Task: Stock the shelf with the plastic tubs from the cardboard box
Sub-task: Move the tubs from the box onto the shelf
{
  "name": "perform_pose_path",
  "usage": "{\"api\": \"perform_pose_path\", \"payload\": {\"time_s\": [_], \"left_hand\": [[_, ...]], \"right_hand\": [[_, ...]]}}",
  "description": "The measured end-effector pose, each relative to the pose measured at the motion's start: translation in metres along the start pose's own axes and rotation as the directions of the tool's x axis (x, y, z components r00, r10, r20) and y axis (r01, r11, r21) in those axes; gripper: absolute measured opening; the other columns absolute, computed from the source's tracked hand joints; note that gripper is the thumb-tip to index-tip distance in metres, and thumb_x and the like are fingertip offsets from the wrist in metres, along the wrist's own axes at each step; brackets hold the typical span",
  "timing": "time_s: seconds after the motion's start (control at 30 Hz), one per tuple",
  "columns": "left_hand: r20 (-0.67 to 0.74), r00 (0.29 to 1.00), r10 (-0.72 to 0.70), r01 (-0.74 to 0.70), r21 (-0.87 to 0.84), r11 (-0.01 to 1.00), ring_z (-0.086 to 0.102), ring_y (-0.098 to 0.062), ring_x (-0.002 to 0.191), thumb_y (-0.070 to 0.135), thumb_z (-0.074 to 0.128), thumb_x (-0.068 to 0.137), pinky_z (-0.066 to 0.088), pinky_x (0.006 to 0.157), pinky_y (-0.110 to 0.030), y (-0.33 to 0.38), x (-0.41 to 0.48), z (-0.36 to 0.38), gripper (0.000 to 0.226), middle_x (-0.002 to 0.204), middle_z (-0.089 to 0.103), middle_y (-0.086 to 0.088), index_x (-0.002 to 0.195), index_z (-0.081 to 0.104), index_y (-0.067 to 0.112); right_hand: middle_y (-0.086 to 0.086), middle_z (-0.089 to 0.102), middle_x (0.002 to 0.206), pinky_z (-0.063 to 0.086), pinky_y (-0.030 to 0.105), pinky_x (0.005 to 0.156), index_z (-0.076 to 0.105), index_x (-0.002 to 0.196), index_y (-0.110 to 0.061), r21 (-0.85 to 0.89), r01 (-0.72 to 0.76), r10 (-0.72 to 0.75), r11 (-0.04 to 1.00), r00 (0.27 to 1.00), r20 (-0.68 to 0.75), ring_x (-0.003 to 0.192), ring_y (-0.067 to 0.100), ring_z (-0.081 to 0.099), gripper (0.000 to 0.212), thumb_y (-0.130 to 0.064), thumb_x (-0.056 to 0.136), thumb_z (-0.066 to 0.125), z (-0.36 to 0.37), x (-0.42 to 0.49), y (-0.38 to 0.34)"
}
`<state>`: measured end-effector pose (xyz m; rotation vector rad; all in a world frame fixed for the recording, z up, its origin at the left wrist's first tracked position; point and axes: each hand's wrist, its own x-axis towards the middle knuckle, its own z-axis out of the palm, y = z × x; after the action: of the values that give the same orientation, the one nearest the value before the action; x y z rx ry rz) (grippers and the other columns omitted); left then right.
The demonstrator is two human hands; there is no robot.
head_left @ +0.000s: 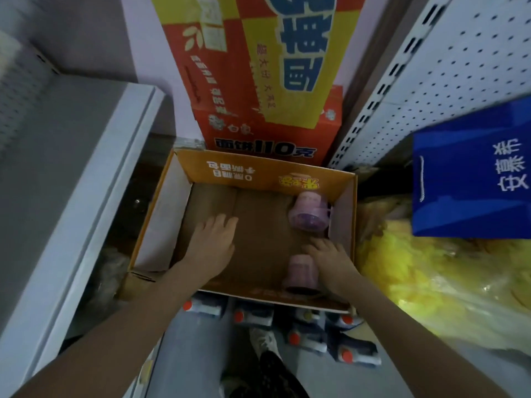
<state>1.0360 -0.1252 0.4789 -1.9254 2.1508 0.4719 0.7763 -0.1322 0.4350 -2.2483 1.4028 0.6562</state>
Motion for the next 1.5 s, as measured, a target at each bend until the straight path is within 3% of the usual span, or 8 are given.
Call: {"api": "perform_pose_path", "payload": {"time_s": [0.17, 0.5, 0.83, 0.93, 1.03, 1.13, 1.23, 1.5], "left_hand": [[0.011, 1.000, 0.026, -0.026, -0.058, 0.998, 0.044, -0.021, 0.123, 0.024, 0.045, 0.096, 0.040, 0.100, -0.033, 0.002, 0.012, 0.029, 0.049, 0.139, 0.041, -0.005, 0.142, 0.030, 0.019], [0.022, 0.999, -0.029, 0.033, -0.189, 0.981, 0.048, -0.019, 0.120, 0.028, 0.044, 0.097, 0.040, 0.100, -0.031, -0.022, 0.011, 0.071, 0.046, 0.136, 0.045, -0.004, 0.141, 0.034, 0.019], [0.000, 0.998, -0.059, 0.057, -0.246, 0.968, 0.050, -0.017, 0.118, 0.028, 0.045, 0.096, 0.041, 0.097, -0.029, -0.032, 0.013, 0.083, 0.046, 0.135, 0.047, -0.003, 0.140, 0.036, 0.019], [-0.007, 0.998, -0.058, 0.054, -0.265, 0.963, 0.051, -0.018, 0.117, 0.027, 0.047, 0.096, 0.042, 0.096, -0.030, -0.030, 0.018, 0.081, 0.046, 0.134, 0.048, -0.004, 0.140, 0.037, 0.018], [-0.008, 0.998, -0.065, 0.060, -0.282, 0.958, 0.052, -0.017, 0.115, 0.026, 0.050, 0.094, 0.044, 0.095, -0.030, -0.025, 0.025, 0.078, 0.046, 0.132, 0.048, -0.004, 0.138, 0.038, 0.018], [-0.007, 0.998, -0.061, 0.055, -0.317, 0.947, 0.053, -0.016, 0.112, 0.026, 0.052, 0.093, 0.045, 0.093, -0.030, -0.017, 0.037, 0.075, 0.047, 0.130, 0.050, -0.003, 0.137, 0.039, 0.019], [0.015, 0.999, -0.039, 0.042, -0.345, 0.937, 0.052, -0.016, 0.114, 0.026, 0.052, 0.093, 0.047, 0.093, -0.031, -0.002, 0.054, 0.069, 0.048, 0.132, 0.047, -0.003, 0.138, 0.037, 0.020], [0.031, 0.983, 0.182, -0.160, -0.350, 0.923, 0.044, -0.020, 0.126, 0.012, 0.053, 0.092, 0.044, 0.100, -0.038, 0.033, 0.118, 0.063, 0.054, 0.143, 0.039, -0.002, 0.142, 0.034, 0.023]], "right_hand": [[0.004, 0.021, 0.154, 0.009, 0.050, 0.115, 0.019, 0.147, -0.026, -0.087, 0.157, -0.136, 0.984, 0.967, 0.215, 0.143, 0.028, 0.016, 0.078, -0.009, 0.085, 0.062, 0.025, 0.025, 0.004], [0.006, 0.016, 0.156, 0.006, 0.057, 0.113, 0.019, 0.148, -0.028, -0.353, 0.464, -0.322, 0.813, 0.862, 0.391, 0.144, 0.031, 0.011, 0.077, -0.019, 0.085, 0.063, 0.053, 0.067, 0.002], [0.006, 0.034, 0.148, 0.010, 0.052, 0.114, 0.032, 0.140, -0.022, -0.345, 0.433, -0.340, 0.833, 0.892, 0.298, 0.140, 0.029, 0.025, 0.061, -0.023, 0.087, 0.062, 0.058, 0.074, 0.016], [0.003, 0.044, 0.137, 0.020, 0.044, 0.114, 0.040, 0.131, -0.022, -0.128, 0.250, -0.239, 0.960, 0.966, 0.100, 0.130, 0.024, 0.038, 0.065, -0.040, 0.076, 0.069, 0.051, 0.074, 0.023], [0.002, 0.051, 0.126, 0.035, 0.037, 0.107, 0.041, 0.125, -0.021, 0.198, 0.106, -0.078, 0.974, 0.987, -0.143, 0.118, 0.022, 0.050, 0.072, -0.044, 0.067, 0.077, 0.037, 0.066, 0.025], [0.003, 0.058, 0.119, 0.048, 0.036, 0.093, 0.041, 0.128, -0.015, 0.496, 0.026, 0.167, 0.868, 0.925, -0.340, 0.107, 0.019, 0.057, 0.090, -0.040, 0.055, 0.087, 0.017, 0.054, 0.022], [-0.001, 0.056, 0.120, 0.051, 0.032, 0.086, 0.038, 0.129, -0.015, 0.715, -0.049, 0.416, 0.697, 0.840, -0.348, 0.107, 0.015, 0.055, 0.100, -0.038, 0.046, 0.090, -0.001, 0.046, 0.024], [-0.018, 0.046, 0.115, 0.038, 0.020, 0.085, 0.039, 0.135, -0.025, 0.891, -0.005, 0.689, 0.454, 0.636, -0.347, 0.106, 0.000, 0.044, 0.102, -0.032, 0.047, 0.090, -0.021, 0.029, 0.045]]}}
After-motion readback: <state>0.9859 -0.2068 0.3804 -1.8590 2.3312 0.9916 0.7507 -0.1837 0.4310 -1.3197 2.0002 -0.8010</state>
